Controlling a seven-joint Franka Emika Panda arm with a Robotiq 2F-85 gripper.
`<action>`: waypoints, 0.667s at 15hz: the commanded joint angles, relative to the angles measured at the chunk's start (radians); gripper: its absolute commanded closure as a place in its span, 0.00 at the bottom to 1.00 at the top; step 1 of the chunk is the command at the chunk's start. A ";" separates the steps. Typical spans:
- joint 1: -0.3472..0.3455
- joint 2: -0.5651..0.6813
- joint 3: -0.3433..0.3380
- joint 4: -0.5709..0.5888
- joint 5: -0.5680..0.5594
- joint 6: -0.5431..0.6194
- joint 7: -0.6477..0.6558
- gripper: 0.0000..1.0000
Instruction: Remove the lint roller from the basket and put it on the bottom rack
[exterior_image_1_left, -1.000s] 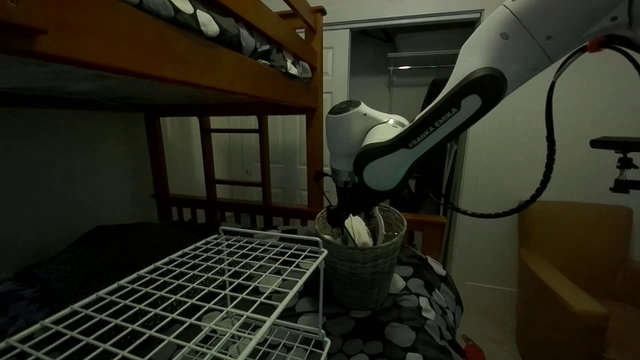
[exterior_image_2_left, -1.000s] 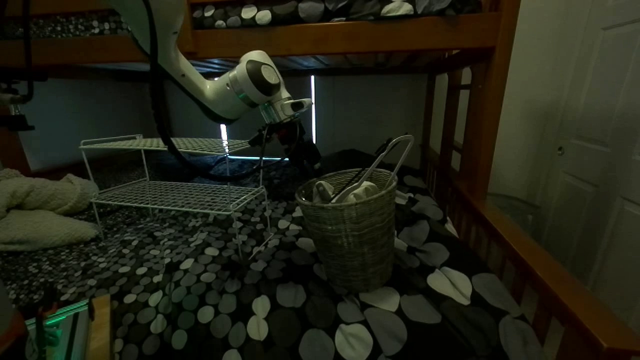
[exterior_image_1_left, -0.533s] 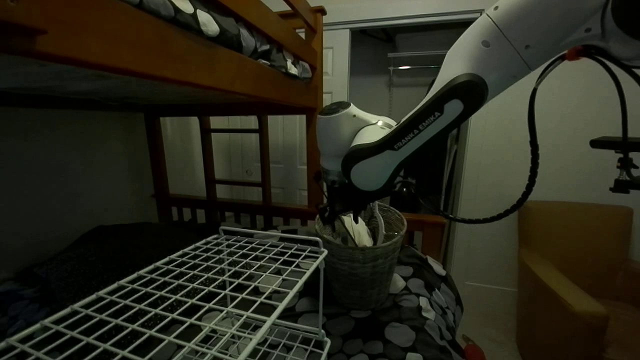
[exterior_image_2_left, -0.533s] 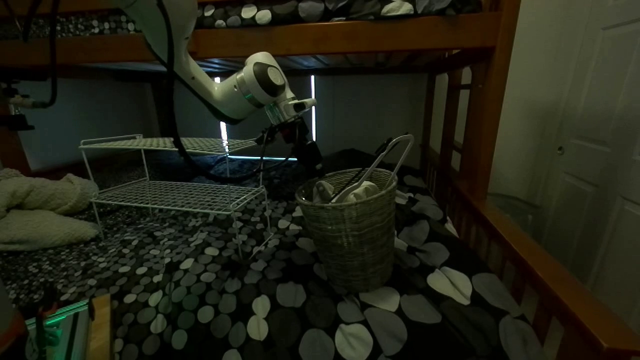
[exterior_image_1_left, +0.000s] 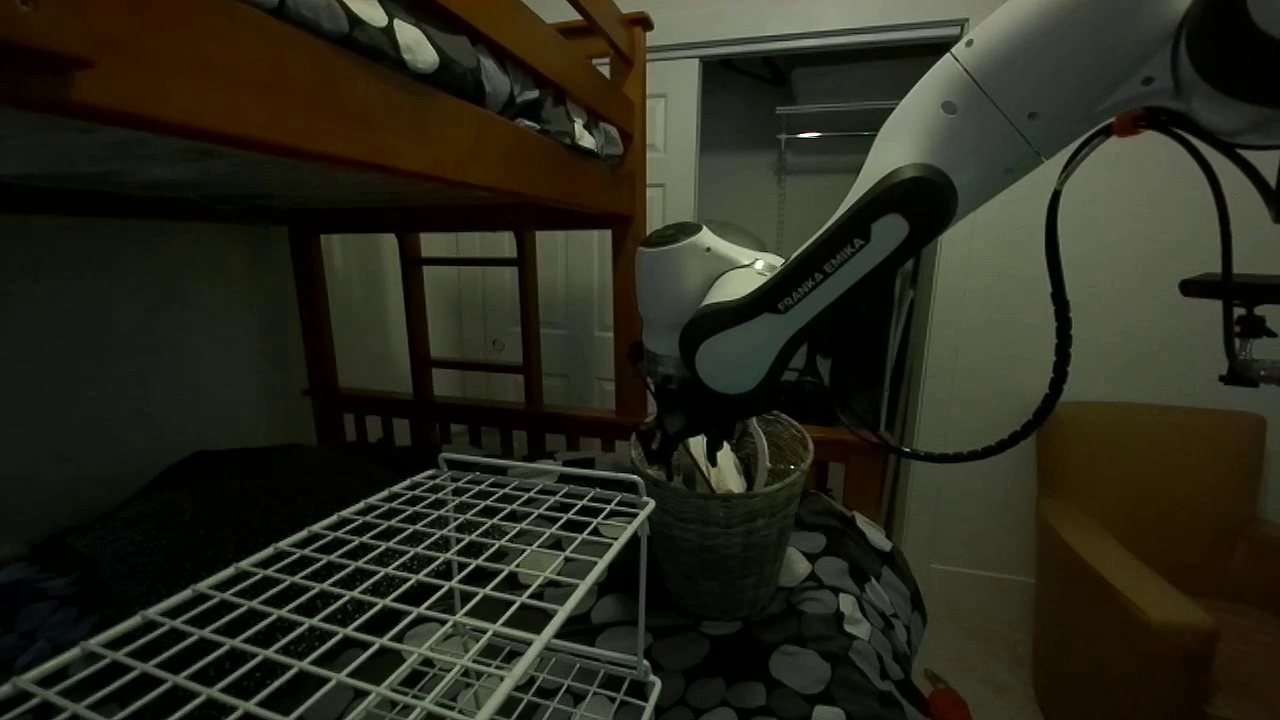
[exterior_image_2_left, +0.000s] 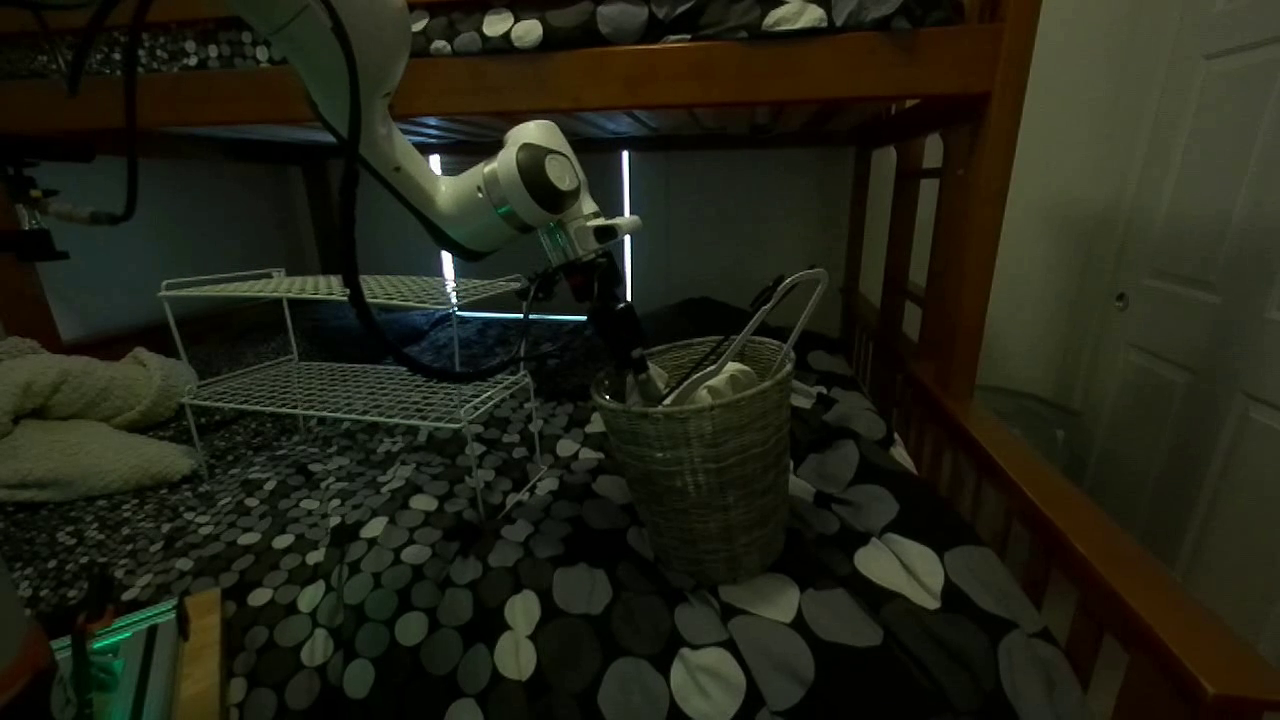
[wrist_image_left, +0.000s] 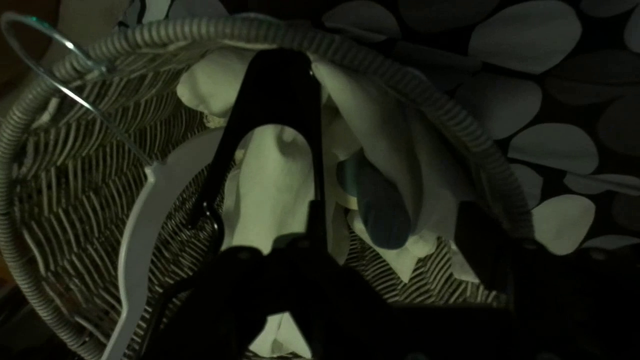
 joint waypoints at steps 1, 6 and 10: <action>0.016 -0.013 -0.032 -0.033 0.017 0.051 0.012 0.51; 0.020 0.009 -0.042 -0.028 0.023 0.086 0.006 0.63; 0.027 0.018 -0.049 -0.023 0.021 0.100 0.005 0.94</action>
